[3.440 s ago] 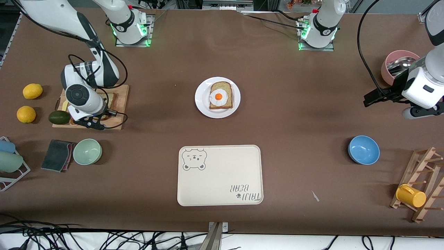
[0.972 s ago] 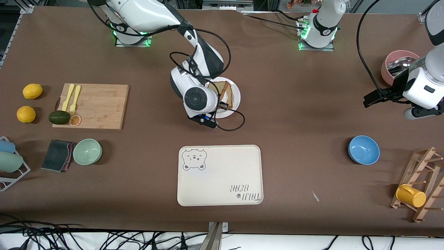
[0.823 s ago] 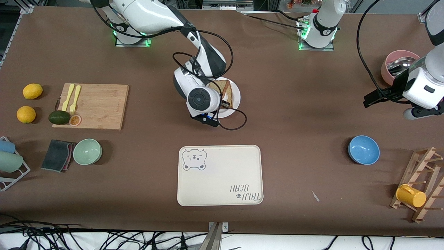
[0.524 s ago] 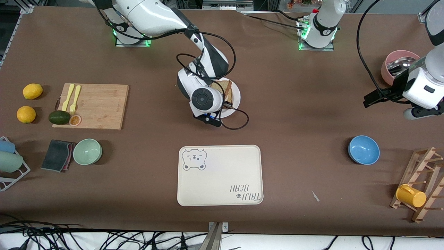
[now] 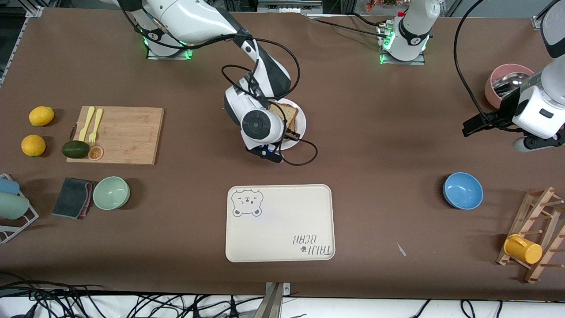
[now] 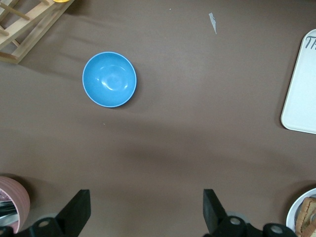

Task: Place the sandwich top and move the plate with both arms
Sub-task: 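Lower the bread onto the egg slice and open the right gripper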

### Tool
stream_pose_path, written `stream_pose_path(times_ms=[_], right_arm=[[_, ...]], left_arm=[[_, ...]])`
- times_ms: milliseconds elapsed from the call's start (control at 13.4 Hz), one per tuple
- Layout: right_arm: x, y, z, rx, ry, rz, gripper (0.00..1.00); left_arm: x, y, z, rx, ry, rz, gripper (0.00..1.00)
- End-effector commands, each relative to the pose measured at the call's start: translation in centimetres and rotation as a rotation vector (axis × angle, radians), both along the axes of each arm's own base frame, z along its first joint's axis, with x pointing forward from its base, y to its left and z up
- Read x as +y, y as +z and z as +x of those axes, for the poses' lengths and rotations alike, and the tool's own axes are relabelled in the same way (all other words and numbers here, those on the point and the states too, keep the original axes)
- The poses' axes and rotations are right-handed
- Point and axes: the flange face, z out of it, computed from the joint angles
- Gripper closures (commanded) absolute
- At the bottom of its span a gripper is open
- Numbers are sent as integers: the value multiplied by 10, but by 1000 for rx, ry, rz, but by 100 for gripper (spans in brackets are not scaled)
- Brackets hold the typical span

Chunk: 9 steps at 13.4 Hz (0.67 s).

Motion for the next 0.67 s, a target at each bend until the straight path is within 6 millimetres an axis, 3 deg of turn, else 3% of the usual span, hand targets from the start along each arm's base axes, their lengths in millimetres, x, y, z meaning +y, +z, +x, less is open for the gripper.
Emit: stream_pose_path(times_ms=[0, 299, 598], right_arm=[[-22, 50, 17, -60, 7, -12, 0], [-86, 109, 45, -99, 144, -48, 0], [-190, 160, 79, -98, 345, -37, 0]], left_arm=[[1, 2, -2, -4, -15, -22, 0], [0, 2, -2, -6, -17, -23, 0], [-6, -3, 1, 0, -25, -26, 0]])
